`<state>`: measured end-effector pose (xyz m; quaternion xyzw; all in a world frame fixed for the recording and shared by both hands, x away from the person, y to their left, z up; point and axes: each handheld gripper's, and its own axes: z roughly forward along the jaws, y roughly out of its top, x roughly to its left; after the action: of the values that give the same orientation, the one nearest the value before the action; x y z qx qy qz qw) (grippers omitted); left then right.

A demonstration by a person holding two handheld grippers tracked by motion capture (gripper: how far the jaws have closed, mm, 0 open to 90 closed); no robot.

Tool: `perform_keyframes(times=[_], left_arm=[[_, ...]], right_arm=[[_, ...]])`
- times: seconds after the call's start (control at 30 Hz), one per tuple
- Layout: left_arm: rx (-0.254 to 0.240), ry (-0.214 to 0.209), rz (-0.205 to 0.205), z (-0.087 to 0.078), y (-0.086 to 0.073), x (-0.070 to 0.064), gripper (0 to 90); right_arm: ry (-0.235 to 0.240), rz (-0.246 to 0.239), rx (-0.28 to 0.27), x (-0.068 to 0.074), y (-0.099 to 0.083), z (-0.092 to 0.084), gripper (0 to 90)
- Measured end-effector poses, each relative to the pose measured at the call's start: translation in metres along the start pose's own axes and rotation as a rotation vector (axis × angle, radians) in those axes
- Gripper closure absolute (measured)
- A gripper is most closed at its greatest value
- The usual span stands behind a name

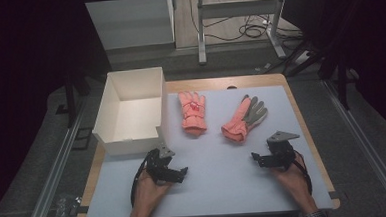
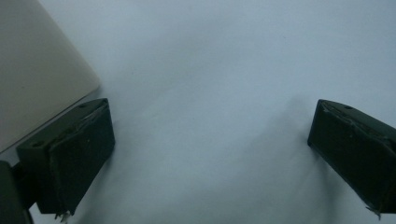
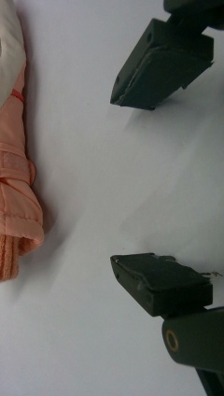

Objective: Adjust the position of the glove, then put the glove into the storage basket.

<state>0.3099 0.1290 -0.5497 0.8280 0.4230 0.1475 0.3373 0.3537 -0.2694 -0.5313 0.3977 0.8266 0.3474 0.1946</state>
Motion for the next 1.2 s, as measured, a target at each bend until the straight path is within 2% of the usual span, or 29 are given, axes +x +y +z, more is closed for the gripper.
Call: perform_keyframes(times=[0.5, 0.97, 1.07, 1.2], left_arm=[[-0.01, 0.0, 0.001, -0.0001, -0.001, 0.0, 0.7], [-0.009, 0.001, 0.001, 0.0, -0.001, 0.0, 0.7], [-0.009, 0.001, 0.001, -0.0001, -0.001, 0.0001, 0.7], [-0.008, 0.001, 0.001, -0.0001, -0.001, 0.0001, 0.7]], right_arm=[[0.011, 0.006, 0.001, -0.0013, 0.0003, -0.0001, 18.2], [-0.005, 0.006, 0.012, 0.0013, 0.0012, -0.0006, 16.7], [-0.003, -0.001, 0.028, -0.0006, 0.0034, -0.0023, 16.8], [0.005, 0.011, 0.016, -0.0043, 0.0075, -0.0056, 16.7]])
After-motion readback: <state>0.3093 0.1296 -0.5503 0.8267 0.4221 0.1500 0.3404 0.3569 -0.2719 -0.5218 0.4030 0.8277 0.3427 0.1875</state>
